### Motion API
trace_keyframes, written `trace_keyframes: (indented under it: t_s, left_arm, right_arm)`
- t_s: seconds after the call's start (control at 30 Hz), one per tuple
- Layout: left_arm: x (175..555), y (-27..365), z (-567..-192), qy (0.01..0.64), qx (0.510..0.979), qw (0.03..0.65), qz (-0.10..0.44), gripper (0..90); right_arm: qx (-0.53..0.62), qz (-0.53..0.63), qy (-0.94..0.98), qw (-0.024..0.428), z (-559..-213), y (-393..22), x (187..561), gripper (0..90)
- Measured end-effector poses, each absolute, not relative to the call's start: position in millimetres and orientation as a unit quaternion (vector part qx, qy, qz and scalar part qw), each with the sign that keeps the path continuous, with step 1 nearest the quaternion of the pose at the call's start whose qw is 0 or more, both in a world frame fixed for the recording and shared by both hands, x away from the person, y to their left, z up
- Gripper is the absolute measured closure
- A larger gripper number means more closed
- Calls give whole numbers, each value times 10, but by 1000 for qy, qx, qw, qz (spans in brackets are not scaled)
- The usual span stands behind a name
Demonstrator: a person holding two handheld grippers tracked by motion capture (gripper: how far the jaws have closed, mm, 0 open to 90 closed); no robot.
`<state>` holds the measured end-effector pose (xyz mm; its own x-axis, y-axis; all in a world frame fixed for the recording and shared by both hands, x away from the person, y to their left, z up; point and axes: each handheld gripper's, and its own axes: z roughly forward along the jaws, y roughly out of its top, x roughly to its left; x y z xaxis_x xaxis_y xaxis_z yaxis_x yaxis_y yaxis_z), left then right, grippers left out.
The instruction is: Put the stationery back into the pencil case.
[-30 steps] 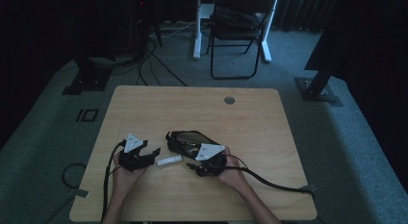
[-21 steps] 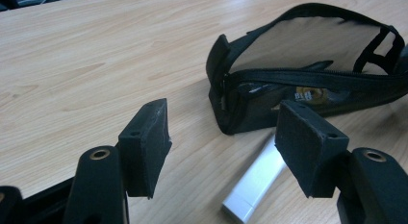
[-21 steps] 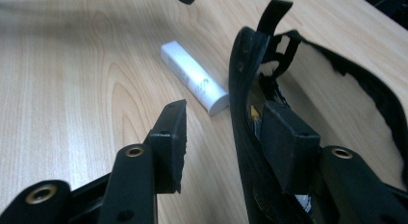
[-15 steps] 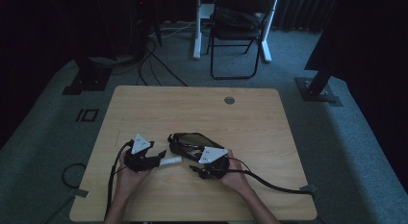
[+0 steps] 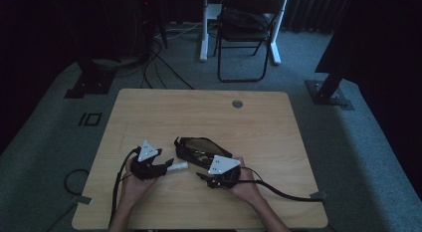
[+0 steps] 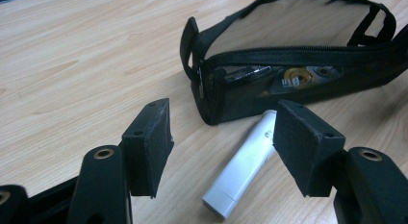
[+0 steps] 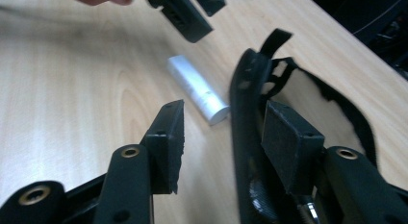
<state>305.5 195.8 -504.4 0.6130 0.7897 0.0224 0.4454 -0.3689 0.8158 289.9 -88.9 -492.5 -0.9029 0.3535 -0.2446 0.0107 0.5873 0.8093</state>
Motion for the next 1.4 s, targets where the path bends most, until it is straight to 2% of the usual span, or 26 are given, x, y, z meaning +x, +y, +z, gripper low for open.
trace_keyframes:
  t_s: [0.2, 0.77, 1.4]
  left_arm:
    - [3045, 1936, -5069, 376, 808, 404, 206, 394]
    - [3081, 1861, -5165, 372, 821, 390, 189, 427]
    - [3131, 1787, -5258, 363, 834, 379, 172, 463]
  right_arm:
    - [105, 440, 874, 180, -5015, -925, 2853, 562]
    - [147, 420, 882, 159, -5308, -1143, 2836, 564]
    - [171, 411, 883, 148, -5438, -1282, 2827, 555]
